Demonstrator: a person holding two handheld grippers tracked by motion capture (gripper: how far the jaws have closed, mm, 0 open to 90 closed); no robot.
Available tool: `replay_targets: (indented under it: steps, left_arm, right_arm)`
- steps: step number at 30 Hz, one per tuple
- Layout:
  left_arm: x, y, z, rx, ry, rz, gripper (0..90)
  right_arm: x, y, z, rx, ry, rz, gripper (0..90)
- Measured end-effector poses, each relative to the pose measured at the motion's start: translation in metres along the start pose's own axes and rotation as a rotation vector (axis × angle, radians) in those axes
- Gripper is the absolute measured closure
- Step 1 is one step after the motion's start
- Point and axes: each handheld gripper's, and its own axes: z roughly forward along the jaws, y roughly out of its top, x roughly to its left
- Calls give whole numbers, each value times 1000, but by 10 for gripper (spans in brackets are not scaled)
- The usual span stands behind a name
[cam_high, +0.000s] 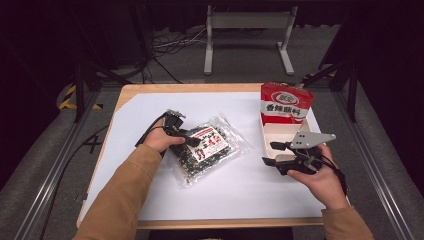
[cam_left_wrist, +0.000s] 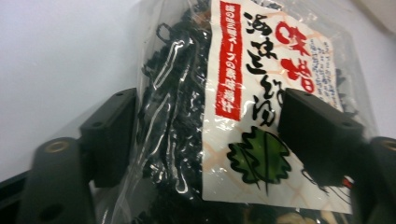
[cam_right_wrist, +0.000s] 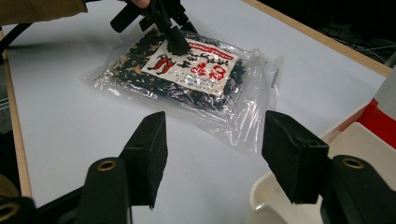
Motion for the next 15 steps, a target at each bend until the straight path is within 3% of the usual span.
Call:
replay_targets:
  steps: [9, 15]
  left_arm:
    - [-2, -2, -5, -9, -1, -7, 466]
    - [-6, 0, -9, -11, 36, 18, 592]
  right_arm:
    - [1, 0, 3, 7, 9, -8, 406]
    - [1, 0, 4, 16, 11, -16, 409]
